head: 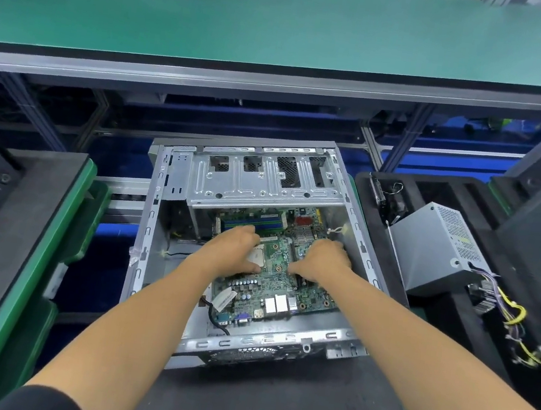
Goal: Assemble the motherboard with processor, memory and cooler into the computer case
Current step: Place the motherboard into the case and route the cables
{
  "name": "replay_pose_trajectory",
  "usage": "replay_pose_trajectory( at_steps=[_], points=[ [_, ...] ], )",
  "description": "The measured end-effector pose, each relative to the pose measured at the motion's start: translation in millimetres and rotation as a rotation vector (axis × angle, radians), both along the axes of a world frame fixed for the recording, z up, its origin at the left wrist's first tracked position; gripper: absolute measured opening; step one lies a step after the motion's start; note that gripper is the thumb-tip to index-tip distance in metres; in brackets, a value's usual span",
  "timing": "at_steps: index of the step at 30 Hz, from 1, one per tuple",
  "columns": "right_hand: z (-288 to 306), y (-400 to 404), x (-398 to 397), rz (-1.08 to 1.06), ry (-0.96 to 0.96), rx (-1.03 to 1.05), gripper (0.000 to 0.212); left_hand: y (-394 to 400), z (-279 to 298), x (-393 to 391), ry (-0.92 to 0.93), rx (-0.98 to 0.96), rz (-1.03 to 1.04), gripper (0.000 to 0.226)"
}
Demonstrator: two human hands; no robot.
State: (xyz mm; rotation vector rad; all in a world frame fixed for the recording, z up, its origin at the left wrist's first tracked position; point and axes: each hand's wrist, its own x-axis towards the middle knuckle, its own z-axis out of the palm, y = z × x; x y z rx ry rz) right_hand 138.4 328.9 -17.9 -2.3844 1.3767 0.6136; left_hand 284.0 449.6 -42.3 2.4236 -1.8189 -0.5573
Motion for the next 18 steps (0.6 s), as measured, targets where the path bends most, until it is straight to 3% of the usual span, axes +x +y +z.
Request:
replay_pose_trajectory(
  at_steps=[7, 18],
  points=[
    [14.9, 3.1, -4.1, 0.04, 0.008, -0.045, 0.052, 3.3, 6.2, 2.4, 0.068, 0.01, -0.036, 0.049],
    [20.9, 11.0, -11.9, 0.075, 0.052, -0.041, 0.046, 6.2, 4.1, -4.1, 0.048, 0.011, -0.082, 0.048]
  ],
)
